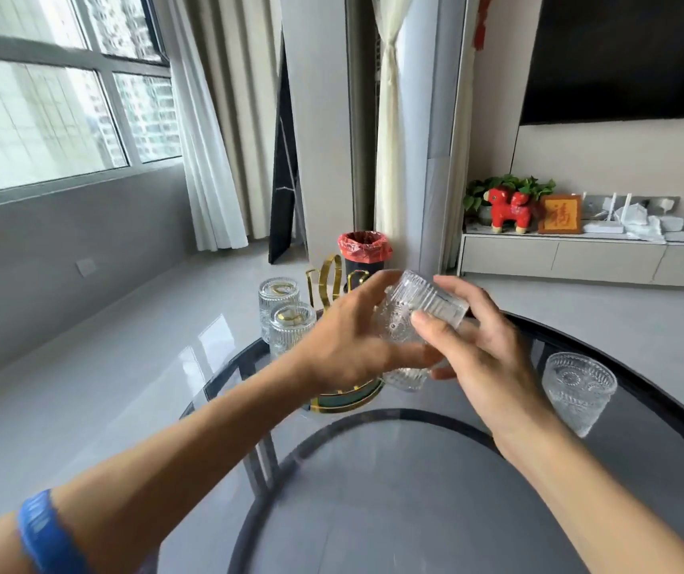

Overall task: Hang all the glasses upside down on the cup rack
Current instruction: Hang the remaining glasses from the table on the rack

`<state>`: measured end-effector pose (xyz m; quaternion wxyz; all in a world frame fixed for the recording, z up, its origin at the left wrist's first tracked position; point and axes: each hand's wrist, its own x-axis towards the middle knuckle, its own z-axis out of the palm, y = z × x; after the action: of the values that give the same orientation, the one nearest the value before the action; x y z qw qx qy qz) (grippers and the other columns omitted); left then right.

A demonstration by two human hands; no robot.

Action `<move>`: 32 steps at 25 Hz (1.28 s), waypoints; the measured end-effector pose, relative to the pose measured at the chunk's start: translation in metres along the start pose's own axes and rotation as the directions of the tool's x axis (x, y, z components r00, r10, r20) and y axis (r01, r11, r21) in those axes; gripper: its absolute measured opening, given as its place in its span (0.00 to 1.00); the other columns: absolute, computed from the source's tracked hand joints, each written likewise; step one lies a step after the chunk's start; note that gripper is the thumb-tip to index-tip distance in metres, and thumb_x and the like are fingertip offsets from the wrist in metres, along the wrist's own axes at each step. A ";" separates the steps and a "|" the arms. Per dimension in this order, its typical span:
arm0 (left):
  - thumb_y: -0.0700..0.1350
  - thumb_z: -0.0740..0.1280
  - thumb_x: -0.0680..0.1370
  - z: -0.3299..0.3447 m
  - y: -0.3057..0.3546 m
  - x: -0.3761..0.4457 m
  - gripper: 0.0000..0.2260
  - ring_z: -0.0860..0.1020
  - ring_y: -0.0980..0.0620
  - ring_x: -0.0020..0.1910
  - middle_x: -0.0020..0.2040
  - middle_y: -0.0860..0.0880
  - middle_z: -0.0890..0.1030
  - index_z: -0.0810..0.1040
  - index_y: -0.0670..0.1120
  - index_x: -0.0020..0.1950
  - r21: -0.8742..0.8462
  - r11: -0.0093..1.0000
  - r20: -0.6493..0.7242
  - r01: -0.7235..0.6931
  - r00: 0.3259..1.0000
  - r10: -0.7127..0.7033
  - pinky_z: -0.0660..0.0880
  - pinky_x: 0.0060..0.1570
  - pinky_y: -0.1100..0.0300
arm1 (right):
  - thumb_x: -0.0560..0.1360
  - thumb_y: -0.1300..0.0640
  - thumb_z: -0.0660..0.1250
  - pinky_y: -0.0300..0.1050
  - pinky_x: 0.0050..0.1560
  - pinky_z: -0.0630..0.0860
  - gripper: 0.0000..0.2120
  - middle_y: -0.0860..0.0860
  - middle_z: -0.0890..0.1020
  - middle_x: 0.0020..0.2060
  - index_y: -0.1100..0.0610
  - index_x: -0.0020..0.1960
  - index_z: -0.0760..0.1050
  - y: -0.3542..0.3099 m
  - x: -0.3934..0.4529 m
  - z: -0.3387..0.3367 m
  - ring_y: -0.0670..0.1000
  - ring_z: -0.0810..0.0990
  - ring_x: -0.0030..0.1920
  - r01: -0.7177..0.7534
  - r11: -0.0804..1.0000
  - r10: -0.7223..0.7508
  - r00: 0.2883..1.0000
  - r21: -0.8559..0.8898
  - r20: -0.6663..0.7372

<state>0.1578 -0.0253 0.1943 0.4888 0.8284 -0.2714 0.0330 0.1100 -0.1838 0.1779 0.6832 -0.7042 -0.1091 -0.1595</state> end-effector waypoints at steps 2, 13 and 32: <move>0.50 0.82 0.62 -0.029 -0.008 0.003 0.36 0.79 0.56 0.61 0.60 0.53 0.82 0.72 0.52 0.67 -0.142 0.989 -0.110 -0.026 0.994 0.010 0.75 0.62 0.58 | 0.74 0.45 0.67 0.42 0.32 0.81 0.16 0.42 0.86 0.42 0.43 0.61 0.74 -0.006 0.025 0.019 0.43 0.83 0.38 -0.003 0.999 0.001 0.999 0.043 0.036; 0.47 0.80 0.64 -0.134 -0.104 0.044 0.28 0.85 0.52 0.49 0.51 0.49 0.84 0.71 0.46 0.59 -0.596 0.789 -0.566 -0.148 0.775 -0.282 0.81 0.50 0.48 | 0.81 0.52 0.56 0.58 0.66 0.66 0.21 0.48 0.67 0.74 0.54 0.73 0.65 0.044 0.143 0.100 0.57 0.68 0.70 0.325 0.469 0.031 0.923 -0.821 0.383; 0.50 0.83 0.56 -0.117 -0.154 0.148 0.31 0.72 0.54 0.39 0.44 0.51 0.75 0.72 0.47 0.52 0.153 0.845 -0.492 0.512 0.781 -0.384 0.70 0.34 0.61 | 0.75 0.47 0.60 0.46 0.36 0.64 0.08 0.47 0.79 0.47 0.50 0.51 0.69 0.057 0.156 0.101 0.52 0.73 0.38 0.440 0.403 -0.151 0.897 -0.802 0.417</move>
<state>0.3830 0.0678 0.1804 0.4094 0.8994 0.0617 0.1401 0.2832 -0.0954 0.1821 0.1569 -0.9370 -0.2297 -0.2114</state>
